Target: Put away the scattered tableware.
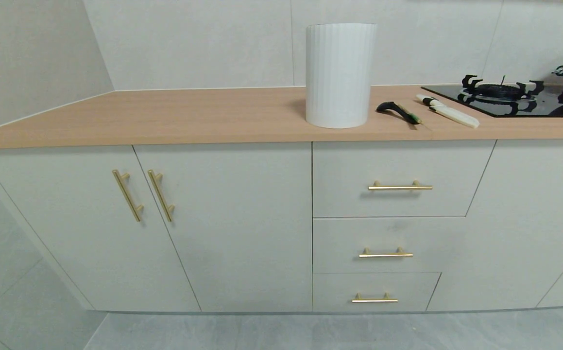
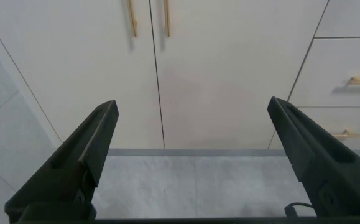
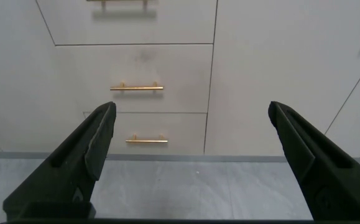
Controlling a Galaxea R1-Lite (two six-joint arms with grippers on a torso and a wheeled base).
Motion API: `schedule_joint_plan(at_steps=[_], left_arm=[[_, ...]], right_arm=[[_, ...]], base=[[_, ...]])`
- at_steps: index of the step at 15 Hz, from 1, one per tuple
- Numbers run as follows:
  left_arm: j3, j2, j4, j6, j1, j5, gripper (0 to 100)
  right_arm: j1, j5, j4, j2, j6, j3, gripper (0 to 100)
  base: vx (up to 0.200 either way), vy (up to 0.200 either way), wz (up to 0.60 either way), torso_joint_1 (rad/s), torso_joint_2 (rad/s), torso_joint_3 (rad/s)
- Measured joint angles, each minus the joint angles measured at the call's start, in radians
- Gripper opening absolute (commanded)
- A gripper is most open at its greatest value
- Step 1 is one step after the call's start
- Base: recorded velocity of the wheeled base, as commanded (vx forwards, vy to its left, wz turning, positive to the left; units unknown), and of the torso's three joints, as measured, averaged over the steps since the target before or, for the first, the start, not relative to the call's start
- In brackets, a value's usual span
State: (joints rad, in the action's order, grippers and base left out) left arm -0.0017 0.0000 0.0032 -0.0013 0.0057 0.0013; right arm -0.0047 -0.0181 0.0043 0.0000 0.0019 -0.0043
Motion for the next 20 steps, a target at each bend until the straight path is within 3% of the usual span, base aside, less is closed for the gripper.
schedule_joint_plan(at_steps=[4, 7, 12, 20], left_arm=[[0.000, 0.000, 0.000, 0.000, 0.000, 0.000, 100], [0.000, 0.000, 0.000, 0.000, 0.000, 0.000, 100], [0.000, 0.000, 0.000, 0.000, 0.000, 0.000, 100], [0.000, 0.000, 0.000, 0.000, 0.000, 0.000, 100]], right_arm=[[0.012, -0.041, 0.019, 0.045, 0.043, -0.143, 100], [0.030, -0.112, 0.020, 0.217, 0.040, -0.219, 100], [0.120, -0.156, 0.005, 0.705, 0.041, -0.398, 100], [0.220, -0.162, -0.192, 1.553, 0.054, -0.713, 100]], base=[[0.000, 0.000, 0.00, 0.000, 0.00, 0.000], [0.000, 0.000, 0.00, 0.000, 0.00, 0.000], [0.000, 0.000, 0.00, 0.000, 0.00, 0.000], [0.000, 0.000, 0.00, 0.000, 0.00, 0.000]])
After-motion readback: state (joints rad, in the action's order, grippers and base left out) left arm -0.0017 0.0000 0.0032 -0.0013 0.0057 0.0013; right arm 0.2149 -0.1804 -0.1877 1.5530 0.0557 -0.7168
